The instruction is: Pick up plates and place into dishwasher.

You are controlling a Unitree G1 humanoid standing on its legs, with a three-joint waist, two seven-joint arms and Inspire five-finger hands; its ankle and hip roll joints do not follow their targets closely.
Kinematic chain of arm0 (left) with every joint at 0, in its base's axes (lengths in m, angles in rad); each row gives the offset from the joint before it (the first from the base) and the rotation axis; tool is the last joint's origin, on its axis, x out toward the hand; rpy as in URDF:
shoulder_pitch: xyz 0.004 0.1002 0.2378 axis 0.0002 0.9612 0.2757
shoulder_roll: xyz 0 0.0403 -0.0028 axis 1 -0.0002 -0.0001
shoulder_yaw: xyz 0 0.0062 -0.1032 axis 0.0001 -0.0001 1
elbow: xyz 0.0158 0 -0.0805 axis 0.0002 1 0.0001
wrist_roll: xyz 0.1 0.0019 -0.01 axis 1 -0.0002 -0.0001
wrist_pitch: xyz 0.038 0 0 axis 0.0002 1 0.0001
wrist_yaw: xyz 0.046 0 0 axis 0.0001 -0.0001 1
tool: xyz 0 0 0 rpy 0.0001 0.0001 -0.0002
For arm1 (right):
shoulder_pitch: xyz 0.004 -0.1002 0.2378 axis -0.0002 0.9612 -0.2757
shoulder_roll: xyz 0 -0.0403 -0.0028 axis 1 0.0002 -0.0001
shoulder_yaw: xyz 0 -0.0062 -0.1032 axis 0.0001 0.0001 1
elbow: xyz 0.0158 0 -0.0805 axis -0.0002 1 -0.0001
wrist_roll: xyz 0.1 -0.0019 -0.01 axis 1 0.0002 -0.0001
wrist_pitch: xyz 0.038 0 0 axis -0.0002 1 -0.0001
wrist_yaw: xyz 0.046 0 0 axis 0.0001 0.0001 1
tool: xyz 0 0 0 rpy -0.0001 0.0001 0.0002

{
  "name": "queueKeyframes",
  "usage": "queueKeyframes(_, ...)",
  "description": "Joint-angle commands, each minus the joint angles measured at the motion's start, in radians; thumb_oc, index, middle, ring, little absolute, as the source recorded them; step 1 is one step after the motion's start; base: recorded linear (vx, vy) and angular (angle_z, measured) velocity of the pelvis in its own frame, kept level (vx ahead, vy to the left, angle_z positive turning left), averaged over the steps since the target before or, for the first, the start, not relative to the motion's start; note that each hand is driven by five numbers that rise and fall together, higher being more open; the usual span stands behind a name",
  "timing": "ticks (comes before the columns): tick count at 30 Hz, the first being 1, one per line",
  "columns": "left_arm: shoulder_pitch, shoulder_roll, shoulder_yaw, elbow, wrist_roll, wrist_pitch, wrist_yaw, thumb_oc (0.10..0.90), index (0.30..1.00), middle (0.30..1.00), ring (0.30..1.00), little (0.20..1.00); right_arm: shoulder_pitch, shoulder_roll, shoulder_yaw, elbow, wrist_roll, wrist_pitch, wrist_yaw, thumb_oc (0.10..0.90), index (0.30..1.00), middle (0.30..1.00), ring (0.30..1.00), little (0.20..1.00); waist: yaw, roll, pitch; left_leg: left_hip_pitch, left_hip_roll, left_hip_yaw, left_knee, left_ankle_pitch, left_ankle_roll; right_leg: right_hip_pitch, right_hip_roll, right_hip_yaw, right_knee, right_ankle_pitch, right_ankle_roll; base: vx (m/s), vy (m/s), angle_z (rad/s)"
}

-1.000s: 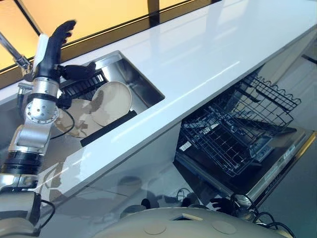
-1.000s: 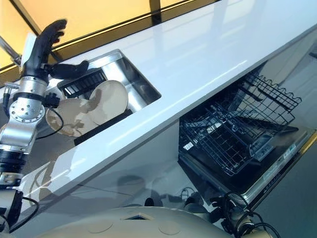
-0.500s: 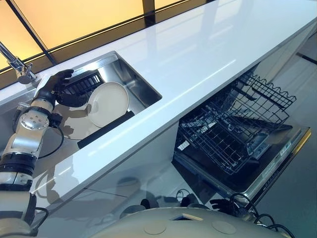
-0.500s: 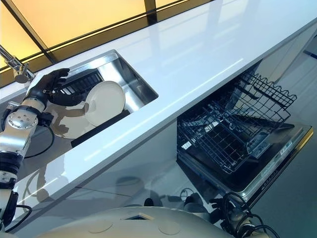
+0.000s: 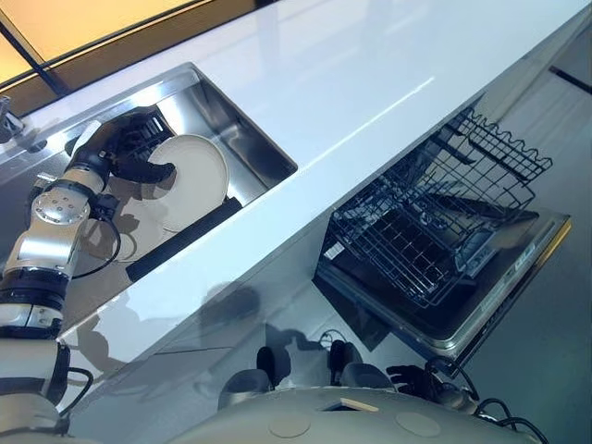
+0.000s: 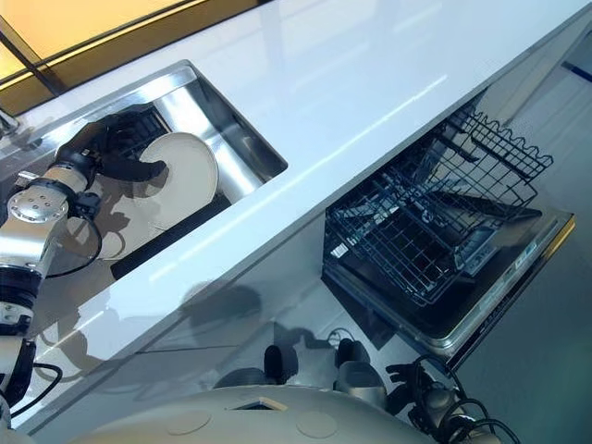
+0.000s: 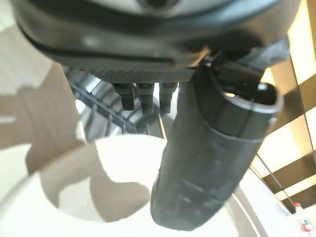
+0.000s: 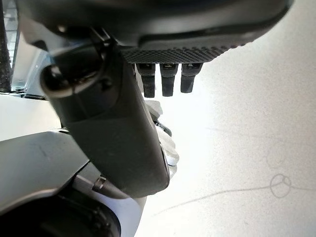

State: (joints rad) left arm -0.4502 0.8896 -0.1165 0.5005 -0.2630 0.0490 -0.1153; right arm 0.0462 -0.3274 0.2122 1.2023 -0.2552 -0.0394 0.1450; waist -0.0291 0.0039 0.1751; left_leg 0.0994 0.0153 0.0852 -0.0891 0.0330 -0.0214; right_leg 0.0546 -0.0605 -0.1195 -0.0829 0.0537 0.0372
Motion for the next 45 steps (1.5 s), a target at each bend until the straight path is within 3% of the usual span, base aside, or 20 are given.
queueKeyframes(1, -0.234, 0.078, 0.023, 0.030, -0.106, -0.037, -0.011, 0.800, 0.900, 0.900, 0.900, 0.900, -0.029, -0.049, 0.022, -0.007, 0.019, -0.016, 0.001, 0.800, 0.900, 0.900, 0.900, 0.900, -0.009, 0.059, 0.002, -0.053, -0.092, 0.026, 0.081, -0.127, 0.099, -0.105, 0.028, 0.036, 0.211, -0.150, 0.078, -0.02, 0.011, -0.06)
queueKeyframes(4, -0.244, 0.055, 0.021, 0.013, -0.194, 0.017, -0.111, 0.800, 0.900, 0.900, 0.900, 0.900, -0.041, -0.051, 0.020, -0.007, 0.022, -0.020, 0.006, 0.800, 0.900, 0.900, 0.900, 0.900, -0.007, 0.058, 0.015, -0.064, -0.094, 0.026, 0.085, -0.125, 0.100, -0.117, 0.028, 0.042, 0.215, -0.147, 0.079, -0.04, -0.008, -0.01)
queueKeyframes(9, -0.259, 0.045, -0.036, -0.010, -0.272, 0.216, -0.488, 0.800, 0.900, 0.900, 0.900, 0.900, -0.059, -0.060, 0.005, 0.006, 0.008, -0.021, 0.008, 0.800, 0.900, 0.900, 0.900, 0.900, -0.005, 0.070, 0.018, -0.070, -0.097, 0.024, 0.087, -0.120, 0.097, -0.119, 0.026, 0.040, 0.211, -0.140, 0.080, -0.02, -0.014, 0.02)
queueKeyframes(12, -0.250, 0.072, -0.081, -0.036, -0.290, 0.210, -0.587, 0.800, 0.900, 0.900, 0.900, 0.900, -0.071, -0.074, -0.005, 0.011, -0.003, -0.017, 0.018, 0.800, 0.900, 0.900, 0.900, 0.900, -0.002, 0.080, 0.013, -0.066, -0.101, 0.022, 0.088, -0.120, 0.094, -0.110, 0.026, 0.032, 0.203, -0.140, 0.076, -0.02, -0.016, 0.02)
queueKeyframes(18, -0.243, 0.118, -0.096, -0.146, -0.355, 0.211, -0.636, 0.800, 0.900, 0.900, 0.900, 0.900, -0.078, -0.080, -0.017, 0.031, -0.010, -0.016, 0.013, 0.800, 0.900, 0.900, 0.900, 0.900, 0.018, 0.092, -0.015, -0.053, -0.110, 0.003, 0.090, -0.122, 0.085, -0.069, 0.028, 0.005, 0.174, -0.148, 0.061, -0.02, -0.052, 0.06)
queueKeyframes(19, -0.236, 0.123, -0.092, -0.177, -0.368, 0.215, -0.638, 0.800, 0.900, 0.900, 0.900, 0.900, -0.080, -0.079, -0.017, 0.035, -0.007, -0.014, 0.011, 0.800, 0.900, 0.900, 0.900, 0.900, 0.023, 0.093, -0.021, -0.051, -0.111, -0.003, 0.088, -0.121, 0.083, -0.062, 0.030, 0.002, 0.169, -0.150, 0.058, -0.02, -0.064, 0.19)
queueKeyframes(21, -0.215, 0.131, -0.076, -0.237, -0.397, 0.210, -0.601, 0.687, 0.804, 0.804, 0.804, 0.787, -0.082, -0.078, -0.018, 0.039, -0.005, -0.011, 0.009, 0.800, 0.900, 0.900, 0.900, 0.900, 0.034, 0.095, -0.032, -0.044, -0.113, -0.017, 0.082, -0.118, 0.078, -0.049, 0.034, -0.005, 0.159, -0.153, 0.053, -0.03, -0.068, 0.21)
queueKeyframes(23, -0.195, 0.131, -0.056, -0.269, -0.412, 0.205, -0.567, 0.641, 0.764, 0.764, 0.764, 0.741, -0.081, -0.077, -0.020, 0.044, -0.012, -0.015, 0.011, 0.800, 0.900, 0.900, 0.900, 0.900, 0.040, 0.096, -0.040, -0.036, -0.113, -0.028, 0.075, -0.115, 0.075, -0.037, 0.037, -0.011, 0.151, -0.156, 0.049, -0.02, -0.064, 0.16)
queueKeyframes(24, -0.185, 0.127, -0.044, -0.289, -0.412, 0.195, -0.538, 0.465, 0.613, 0.613, 0.613, 0.565, -0.084, -0.073, -0.016, 0.050, -0.008, -0.014, 0.007, 0.800, 0.900, 0.900, 0.900, 0.900, 0.047, 0.097, -0.049, -0.031, -0.114, -0.035, 0.070, -0.113, 0.071, -0.029, 0.039, -0.015, 0.145, -0.158, 0.046, -0.03, -0.065, 0.09)
queueKeyframes(25, -0.180, 0.126, -0.036, -0.298, -0.421, 0.178, -0.515, 0.432, 0.585, 0.585, 0.585, 0.532, -0.085, -0.071, -0.015, 0.054, -0.006, -0.016, 0.004, 0.800, 0.900, 0.900, 0.900, 0.900, 0.049, 0.098, -0.053, -0.028, -0.114, -0.040, 0.067, -0.111, 0.069, -0.024, 0.041, -0.017, 0.141, -0.159, 0.044, -0.04, -0.072, 0.12)
queueKeyframes(27, -0.169, 0.120, -0.011, -0.320, -0.415, 0.138, -0.448, 0.141, 0.335, 0.335, 0.335, 0.241, -0.091, -0.066, -0.012, 0.059, -0.004, -0.017, 0.003, 0.800, 0.900, 0.900, 0.900, 0.900, 0.057, 0.098, -0.063, -0.021, -0.113, -0.052, 0.058, -0.107, 0.065, -0.011, 0.045, -0.021, 0.133, -0.163, 0.038, -0.03, -0.060, 0.19)
queueKeyframes(28, -0.165, 0.116, -0.001, -0.325, -0.414, 0.125, -0.424, 0.100, 0.300, 0.300, 0.300, 0.200, -0.092, -0.064, -0.010, 0.061, -0.003, -0.019, 0.003, 0.800, 0.900, 0.900, 0.900, 0.900, 0.059, 0.098, -0.067, -0.018, -0.113, -0.056, 0.054, -0.106, 0.063, -0.006, 0.047, -0.023, 0.129, -0.164, 0.036, -0.02, -0.054, 0.13)
queueKeyframes(31, -0.156, 0.103, 0.027, -0.335, -0.390, 0.066, -0.365, 0.100, 0.300, 0.300, 0.300, 0.200, -0.095, -0.058, -0.001, 0.068, 0.001, -0.025, 0.001, 0.800, 0.900, 0.900, 0.900, 0.900, 0.063, 0.096, -0.078, -0.008, -0.110, -0.066, 0.040, -0.100, 0.058, 0.006, 0.053, -0.024, 0.119, -0.168, 0.029, -0.03, -0.041, 0.04)
queueKeyframes(39, -0.135, 0.085, 0.055, -0.372, -0.333, -0.019, -0.350, 0.100, 0.300, 0.300, 0.300, 0.200, -0.098, -0.055, 0.005, 0.084, 0.021, -0.046, -0.028, 0.800, 0.900, 0.900, 0.900, 0.900, 0.061, 0.098, -0.092, 0.012, -0.098, -0.068, 0.014, -0.091, 0.046, 0.029, 0.064, -0.022, 0.092, -0.168, 0.021, -0.02, -0.011, 0.00)
queueKeyframes(45, -0.119, 0.092, 0.081, -0.417, -0.263, -0.057, -0.274, 0.100, 0.300, 0.300, 0.300, 0.200, -0.087, -0.060, -0.041, -0.039, 0.196, -0.138, -0.065, 0.800, 0.900, 0.900, 0.900, 0.900, 0.047, 0.096, -0.095, 0.019, -0.086, -0.060, 0.010, -0.091, 0.044, 0.036, 0.067, -0.017, 0.087, -0.169, 0.019, 0.00, 0.000, 0.00)
